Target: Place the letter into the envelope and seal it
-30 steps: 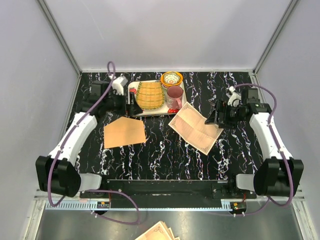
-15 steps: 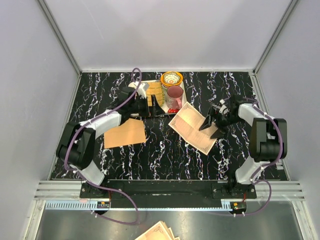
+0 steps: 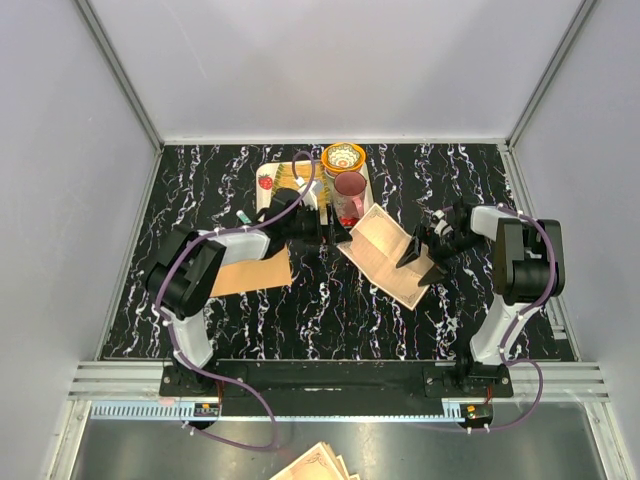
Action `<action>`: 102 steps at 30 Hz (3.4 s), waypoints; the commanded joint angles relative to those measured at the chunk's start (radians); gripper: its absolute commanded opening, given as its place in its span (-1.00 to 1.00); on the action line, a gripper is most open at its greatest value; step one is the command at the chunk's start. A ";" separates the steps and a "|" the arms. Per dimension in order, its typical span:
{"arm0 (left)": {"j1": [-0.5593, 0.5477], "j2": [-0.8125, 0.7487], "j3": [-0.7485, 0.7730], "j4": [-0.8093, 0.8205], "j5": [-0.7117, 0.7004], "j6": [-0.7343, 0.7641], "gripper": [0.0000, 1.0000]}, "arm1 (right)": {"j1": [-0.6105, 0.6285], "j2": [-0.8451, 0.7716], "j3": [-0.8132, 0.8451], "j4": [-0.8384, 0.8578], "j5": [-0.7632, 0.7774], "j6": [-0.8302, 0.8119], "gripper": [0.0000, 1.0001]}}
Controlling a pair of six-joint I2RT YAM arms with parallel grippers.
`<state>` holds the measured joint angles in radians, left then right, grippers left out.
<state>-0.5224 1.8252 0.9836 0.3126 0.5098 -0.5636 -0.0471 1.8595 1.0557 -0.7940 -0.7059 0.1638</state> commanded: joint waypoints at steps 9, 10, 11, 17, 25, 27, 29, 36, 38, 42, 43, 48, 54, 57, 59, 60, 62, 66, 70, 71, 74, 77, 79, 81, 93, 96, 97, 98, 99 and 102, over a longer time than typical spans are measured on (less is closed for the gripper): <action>-0.097 -0.020 0.041 0.152 0.035 0.013 -0.23 | -0.005 0.052 0.009 0.029 0.065 -0.043 0.86; -0.114 -0.024 0.049 0.139 0.027 0.016 -0.22 | -0.004 0.052 0.009 0.027 0.066 -0.044 0.87; -0.117 -0.039 0.047 0.106 -0.026 0.016 -0.19 | -0.004 0.052 0.009 0.029 0.069 -0.044 0.86; -0.080 -0.133 -0.022 0.056 -0.132 -0.016 0.26 | -0.004 0.038 0.007 0.027 0.077 -0.047 0.87; -0.071 -0.046 -0.002 -0.001 -0.218 -0.004 0.45 | -0.004 0.041 0.006 0.026 0.080 -0.049 0.86; -0.073 -0.023 0.018 -0.001 -0.205 0.002 0.45 | -0.004 0.038 0.006 0.026 0.085 -0.052 0.86; -0.073 0.002 0.039 0.003 -0.197 -0.002 0.45 | -0.004 0.043 0.006 0.027 0.085 -0.052 0.86; -0.116 -0.033 0.041 0.094 -0.103 -0.003 -0.16 | -0.004 0.058 0.013 0.026 0.085 -0.047 0.86; -0.159 -0.075 0.033 0.109 -0.079 0.022 -0.45 | -0.004 0.058 0.015 0.027 0.085 -0.043 0.86; -0.215 -0.103 0.041 0.088 -0.057 0.097 -0.87 | -0.004 0.056 0.015 0.027 0.086 -0.043 0.86; -0.238 -0.099 0.062 0.062 -0.069 0.132 -0.95 | -0.004 0.055 0.013 0.026 0.086 -0.041 0.86; -0.335 -0.092 0.119 -0.110 -0.149 0.411 -1.00 | -0.004 0.050 0.021 0.015 0.086 -0.052 0.86; -0.386 -0.009 0.194 -0.224 -0.238 0.444 -1.00 | -0.008 0.014 0.061 -0.054 0.074 -0.134 0.86; -0.384 0.020 0.225 -0.260 -0.270 0.452 -1.00 | -0.028 -0.048 0.073 -0.092 0.054 -0.182 0.87; -0.384 0.034 0.234 -0.280 -0.277 0.452 -1.00 | -0.045 -0.084 0.084 -0.135 0.028 -0.214 0.89; -0.384 0.037 0.243 -0.283 -0.280 0.450 -1.00 | -0.066 -0.097 0.099 -0.151 0.004 -0.251 0.91; -0.387 0.048 0.248 -0.288 -0.292 0.449 -1.00 | -0.091 -0.129 0.113 -0.194 -0.021 -0.289 0.96; -0.392 0.065 0.277 -0.299 -0.294 0.450 -1.00 | -0.148 -0.158 0.138 -0.229 -0.061 -0.322 1.00; -0.415 0.091 0.300 -0.308 -0.294 0.444 -1.00 | -0.151 -0.149 0.107 -0.148 -0.060 -0.219 0.99; -0.416 0.097 0.306 -0.310 -0.295 0.436 -1.00 | -0.151 -0.138 0.087 -0.124 -0.069 -0.196 1.00; -0.419 0.114 0.336 -0.310 -0.295 0.400 -0.99 | -0.152 -0.120 0.058 -0.022 -0.095 -0.100 1.00; -0.421 0.146 0.386 -0.369 -0.297 0.373 -0.96 | -0.151 -0.112 0.063 0.032 -0.135 -0.061 0.99; -0.427 0.170 0.423 -0.394 -0.292 0.367 -0.95 | -0.151 -0.121 0.061 0.067 -0.135 -0.040 0.99; -0.433 0.183 0.438 -0.399 -0.289 0.373 -0.95 | -0.151 -0.125 0.061 0.084 -0.121 -0.027 0.96; -0.467 0.221 0.480 -0.397 -0.289 0.337 -0.95 | -0.149 -0.042 0.023 0.217 -0.099 0.065 0.13; -0.472 0.218 0.483 -0.402 -0.287 0.344 -0.68 | -0.149 -0.023 0.030 0.217 -0.102 0.036 -0.39; -0.470 0.214 0.481 -0.409 -0.263 0.349 -0.48 | -0.151 -0.023 0.033 0.217 -0.127 0.020 -0.52; -0.467 0.189 0.480 -0.420 -0.243 0.366 -0.15 | -0.149 -0.028 0.032 0.217 -0.144 -0.013 -0.65; -0.452 0.169 0.474 -0.444 -0.211 0.373 0.02 | -0.149 -0.036 0.032 0.213 -0.167 -0.038 -0.75; -0.372 0.015 0.390 -0.449 -0.021 0.386 0.32 | -0.149 -0.085 0.027 0.191 -0.300 -0.142 -1.00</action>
<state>-0.9749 2.0365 1.4220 -0.1303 0.2924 -0.1986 -0.2028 1.8359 1.0790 -0.6029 -0.8490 0.1482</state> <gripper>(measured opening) 0.570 0.022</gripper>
